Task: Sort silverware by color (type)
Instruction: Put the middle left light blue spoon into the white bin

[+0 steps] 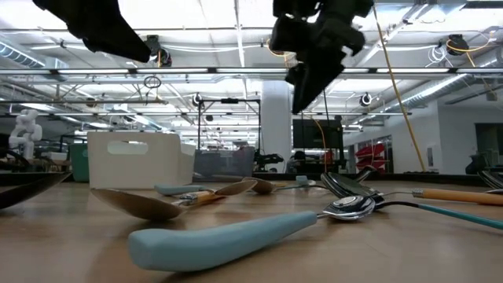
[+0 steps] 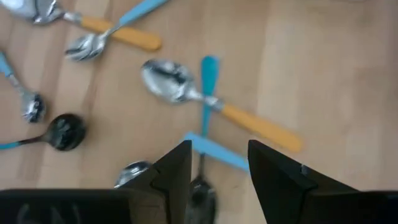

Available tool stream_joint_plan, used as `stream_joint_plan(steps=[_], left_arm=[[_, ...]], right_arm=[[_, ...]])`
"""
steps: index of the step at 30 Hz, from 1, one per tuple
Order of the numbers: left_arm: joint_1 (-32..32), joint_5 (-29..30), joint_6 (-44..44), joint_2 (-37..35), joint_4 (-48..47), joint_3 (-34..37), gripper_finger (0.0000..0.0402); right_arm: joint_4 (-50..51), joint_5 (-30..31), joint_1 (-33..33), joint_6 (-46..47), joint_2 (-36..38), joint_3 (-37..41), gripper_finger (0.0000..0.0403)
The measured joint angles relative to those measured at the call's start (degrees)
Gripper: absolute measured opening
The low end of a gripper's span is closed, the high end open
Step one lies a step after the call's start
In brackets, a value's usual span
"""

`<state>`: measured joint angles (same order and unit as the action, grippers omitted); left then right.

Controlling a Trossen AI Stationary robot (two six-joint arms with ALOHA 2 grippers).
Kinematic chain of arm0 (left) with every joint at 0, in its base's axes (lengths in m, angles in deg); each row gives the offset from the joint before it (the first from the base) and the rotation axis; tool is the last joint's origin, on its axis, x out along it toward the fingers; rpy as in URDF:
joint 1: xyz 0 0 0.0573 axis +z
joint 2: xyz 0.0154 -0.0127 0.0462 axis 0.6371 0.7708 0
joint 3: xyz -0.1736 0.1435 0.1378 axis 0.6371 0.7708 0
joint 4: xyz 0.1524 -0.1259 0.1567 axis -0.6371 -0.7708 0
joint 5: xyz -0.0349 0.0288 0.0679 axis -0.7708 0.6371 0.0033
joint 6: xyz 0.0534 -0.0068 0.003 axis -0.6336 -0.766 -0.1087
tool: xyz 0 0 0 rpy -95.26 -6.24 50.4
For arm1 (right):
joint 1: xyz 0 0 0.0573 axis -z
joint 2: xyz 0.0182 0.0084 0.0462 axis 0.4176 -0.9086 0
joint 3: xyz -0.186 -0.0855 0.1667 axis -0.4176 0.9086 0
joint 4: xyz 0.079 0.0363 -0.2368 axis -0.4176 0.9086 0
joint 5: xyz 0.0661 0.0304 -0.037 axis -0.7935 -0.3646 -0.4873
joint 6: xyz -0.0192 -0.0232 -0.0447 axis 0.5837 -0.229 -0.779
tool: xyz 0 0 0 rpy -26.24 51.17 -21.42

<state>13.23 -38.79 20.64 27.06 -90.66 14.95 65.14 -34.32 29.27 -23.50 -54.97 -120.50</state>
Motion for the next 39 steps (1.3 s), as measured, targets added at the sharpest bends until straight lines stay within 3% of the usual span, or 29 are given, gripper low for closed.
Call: stream_joint_plan(steps=[10,21,24,39], left_arm=[[0.8,0.0,-0.9,5.3,0.7,0.0,0.0159],[0.9,0.0,-1.9,5.6,5.4,0.0,0.0159],[0.9,0.0,-1.7,5.6,5.7,0.0,0.0159],[1.1,-0.1,-1.1,5.6,6.6,0.0,0.0159]], right_arm=[[-7.1,13.4,-10.0,10.1,6.8,11.3,0.0153],[-16.3,13.8,-15.9,19.0,7.7,22.2,0.0153],[-18.4,16.5,-17.3,20.1,7.7,23.5,0.0153],[-31.9,17.9,-20.3,13.9,7.7,24.0,0.0153]])
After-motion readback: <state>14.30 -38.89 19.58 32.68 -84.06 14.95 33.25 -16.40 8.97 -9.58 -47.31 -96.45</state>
